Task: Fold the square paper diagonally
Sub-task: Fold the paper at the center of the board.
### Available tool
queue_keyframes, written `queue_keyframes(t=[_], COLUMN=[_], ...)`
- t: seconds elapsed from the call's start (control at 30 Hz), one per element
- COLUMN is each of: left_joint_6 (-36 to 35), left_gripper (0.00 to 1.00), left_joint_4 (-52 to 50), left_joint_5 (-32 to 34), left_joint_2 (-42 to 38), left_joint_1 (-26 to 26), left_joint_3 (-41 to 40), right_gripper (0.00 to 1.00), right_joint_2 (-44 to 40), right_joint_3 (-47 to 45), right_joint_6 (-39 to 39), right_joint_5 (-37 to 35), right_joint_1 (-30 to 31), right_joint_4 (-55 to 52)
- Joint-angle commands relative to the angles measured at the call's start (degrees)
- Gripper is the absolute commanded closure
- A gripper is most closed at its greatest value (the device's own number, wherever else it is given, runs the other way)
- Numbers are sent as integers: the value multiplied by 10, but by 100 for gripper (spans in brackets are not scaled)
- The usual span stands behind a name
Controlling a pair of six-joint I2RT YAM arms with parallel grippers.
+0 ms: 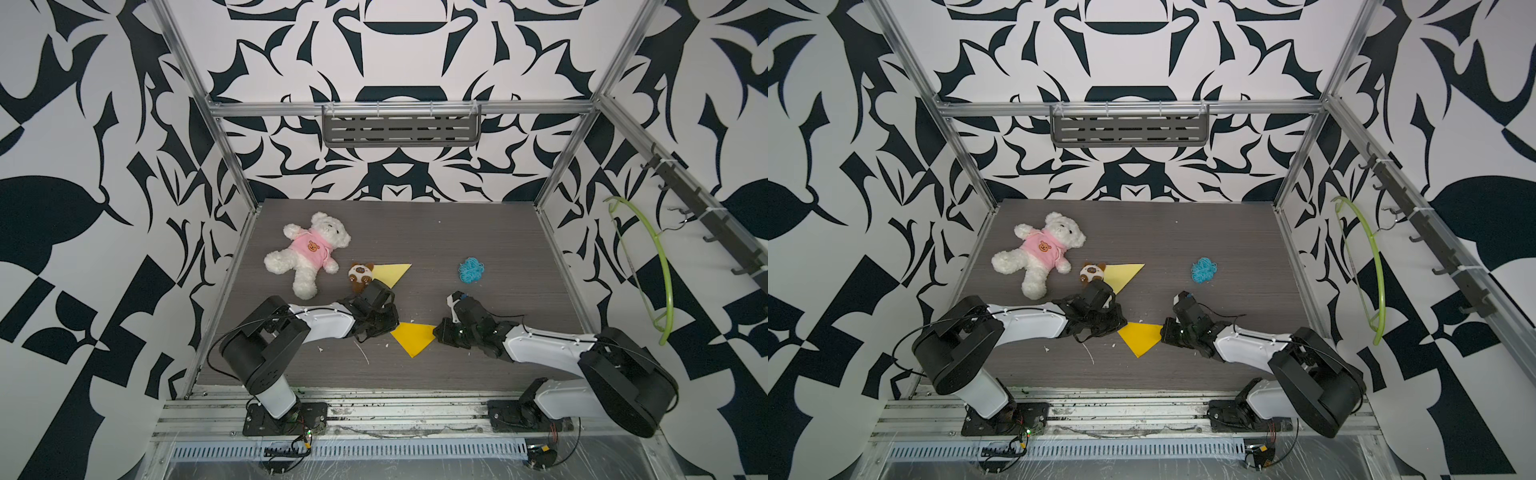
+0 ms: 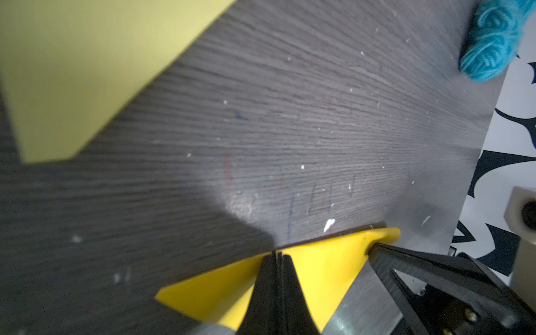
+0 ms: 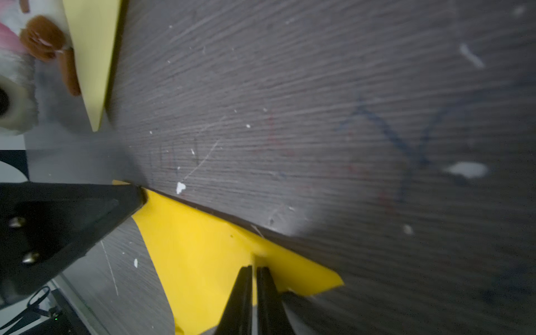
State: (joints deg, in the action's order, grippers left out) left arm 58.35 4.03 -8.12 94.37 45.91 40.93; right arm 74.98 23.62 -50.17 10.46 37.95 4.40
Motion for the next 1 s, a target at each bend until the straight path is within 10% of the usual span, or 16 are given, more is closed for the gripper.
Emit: queue_keyframes(t=[0.0, 0.97], left_joint_6=[0, 6], left_gripper=[100, 100], left_joint_4=[-57, -59], left_joint_5=[26, 30], left_joint_2=[-1, 20], left_joint_1=[12, 29], left_joint_3=[-24, -9], right_gripper=[86, 91], right_joint_2=[-36, 165], right_joint_3=[49, 166], right_joint_6=[21, 5], right_joint_5=[-14, 25], right_joint_1=[-2, 61], right_joint_4=[-100, 25])
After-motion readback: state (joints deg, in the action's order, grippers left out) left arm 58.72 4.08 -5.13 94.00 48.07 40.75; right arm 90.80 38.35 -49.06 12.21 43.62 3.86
